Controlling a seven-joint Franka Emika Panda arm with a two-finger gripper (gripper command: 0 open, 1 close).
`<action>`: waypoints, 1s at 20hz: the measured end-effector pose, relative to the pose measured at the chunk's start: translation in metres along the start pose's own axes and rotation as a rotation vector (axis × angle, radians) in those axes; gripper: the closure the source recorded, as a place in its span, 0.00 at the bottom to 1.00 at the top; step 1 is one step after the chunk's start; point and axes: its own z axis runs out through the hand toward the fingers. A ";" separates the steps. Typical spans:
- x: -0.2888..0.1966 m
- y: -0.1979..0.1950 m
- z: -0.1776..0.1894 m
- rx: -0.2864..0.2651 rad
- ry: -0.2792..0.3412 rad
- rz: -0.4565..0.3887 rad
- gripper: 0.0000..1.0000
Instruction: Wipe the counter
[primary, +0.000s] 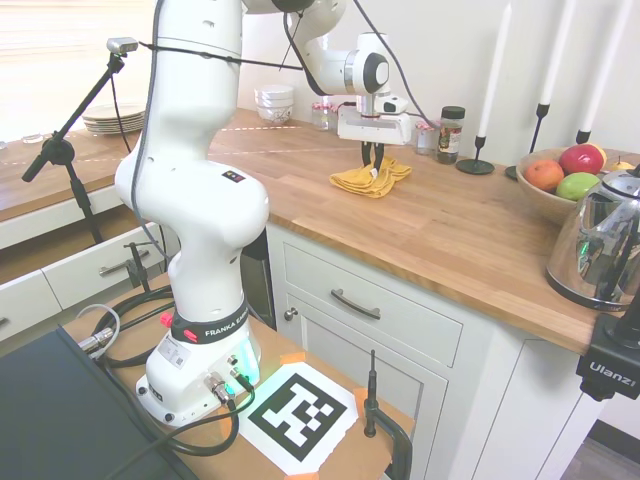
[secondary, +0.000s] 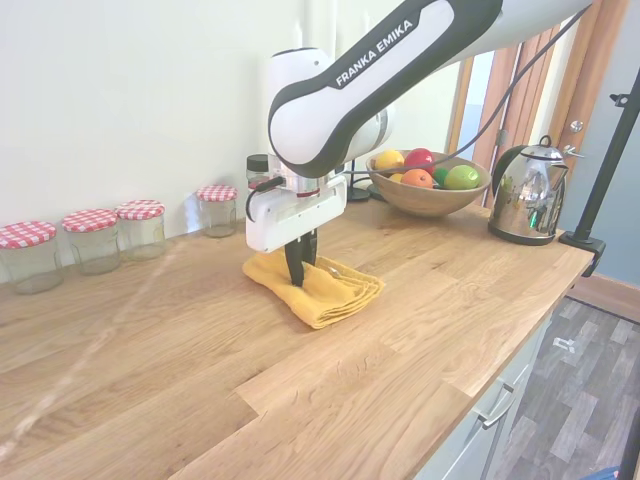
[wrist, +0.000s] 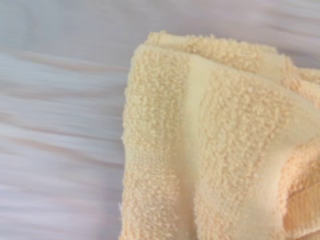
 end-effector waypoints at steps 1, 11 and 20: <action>0.008 0.012 0.001 0.000 -0.002 0.005 1.00; 0.063 0.100 0.010 0.037 -0.012 0.061 1.00; 0.090 0.178 0.017 0.082 -0.025 0.123 1.00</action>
